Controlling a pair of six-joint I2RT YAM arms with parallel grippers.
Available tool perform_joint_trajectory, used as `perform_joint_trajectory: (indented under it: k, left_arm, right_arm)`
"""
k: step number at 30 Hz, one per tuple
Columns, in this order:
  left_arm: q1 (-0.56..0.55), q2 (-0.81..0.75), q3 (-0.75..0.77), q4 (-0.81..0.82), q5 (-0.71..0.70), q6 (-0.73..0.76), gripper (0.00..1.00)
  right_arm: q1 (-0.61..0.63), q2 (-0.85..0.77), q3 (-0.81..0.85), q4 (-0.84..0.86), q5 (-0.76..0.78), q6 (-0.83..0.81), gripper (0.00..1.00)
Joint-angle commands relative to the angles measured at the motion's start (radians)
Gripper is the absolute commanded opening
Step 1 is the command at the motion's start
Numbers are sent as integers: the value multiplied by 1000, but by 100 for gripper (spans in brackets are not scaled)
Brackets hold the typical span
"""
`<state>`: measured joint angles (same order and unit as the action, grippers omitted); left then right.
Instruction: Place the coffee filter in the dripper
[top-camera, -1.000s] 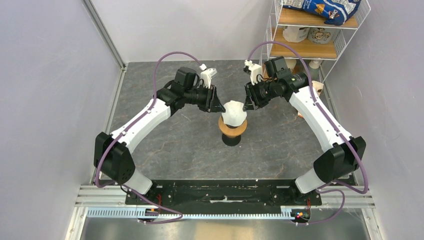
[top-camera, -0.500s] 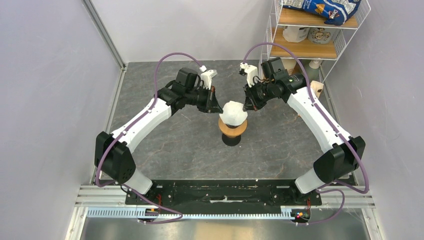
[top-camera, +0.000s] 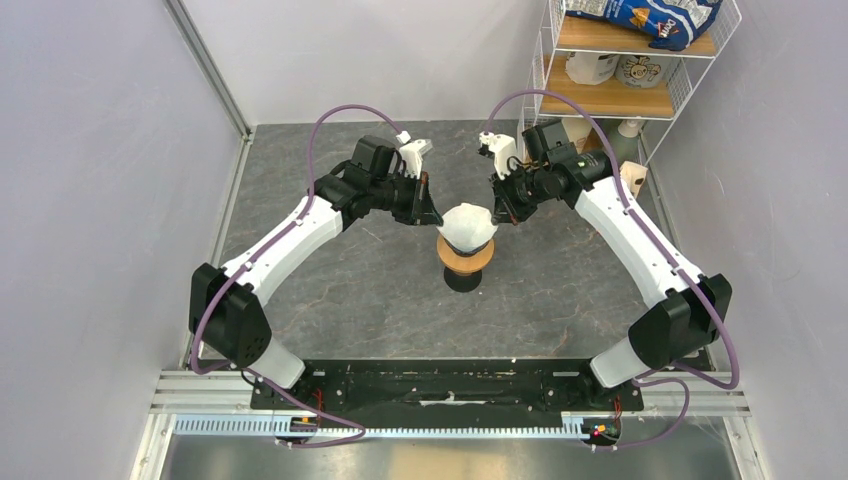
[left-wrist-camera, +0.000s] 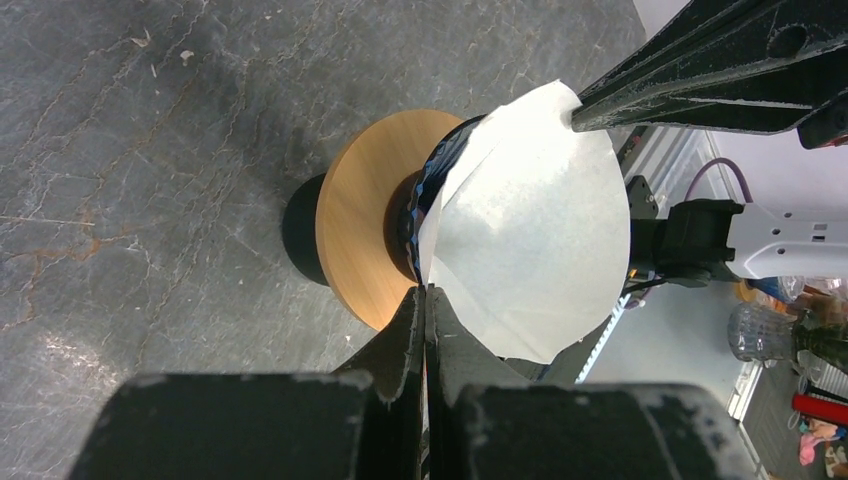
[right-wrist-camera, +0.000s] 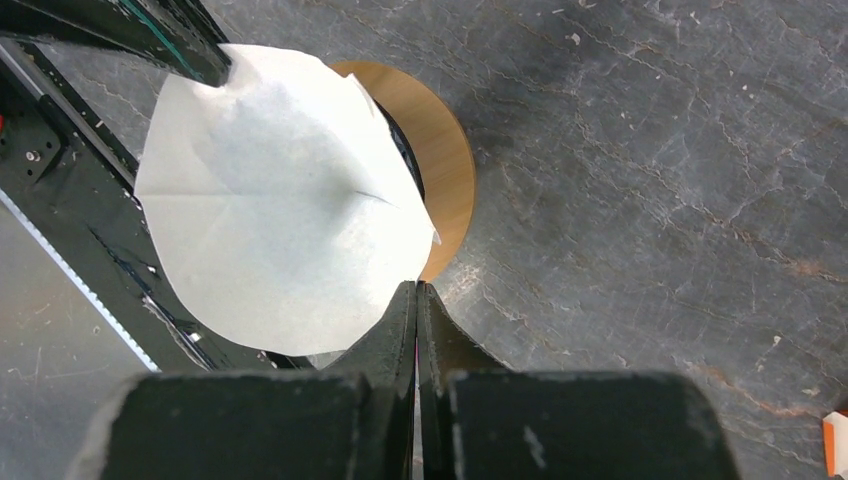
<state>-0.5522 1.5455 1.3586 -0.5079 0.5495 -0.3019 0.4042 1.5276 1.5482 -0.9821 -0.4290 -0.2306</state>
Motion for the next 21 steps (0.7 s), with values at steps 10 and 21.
perform_joint_trajectory:
  k: [10,21]
  left_arm:
    - [-6,-8,27,2,-27,27,2]
    - [-15,0,17,2,-28,38,2]
  right_arm:
    - [23,-29,-19,21,27,-43,0]
    - [23,-30,-48,34,42,-68,0]
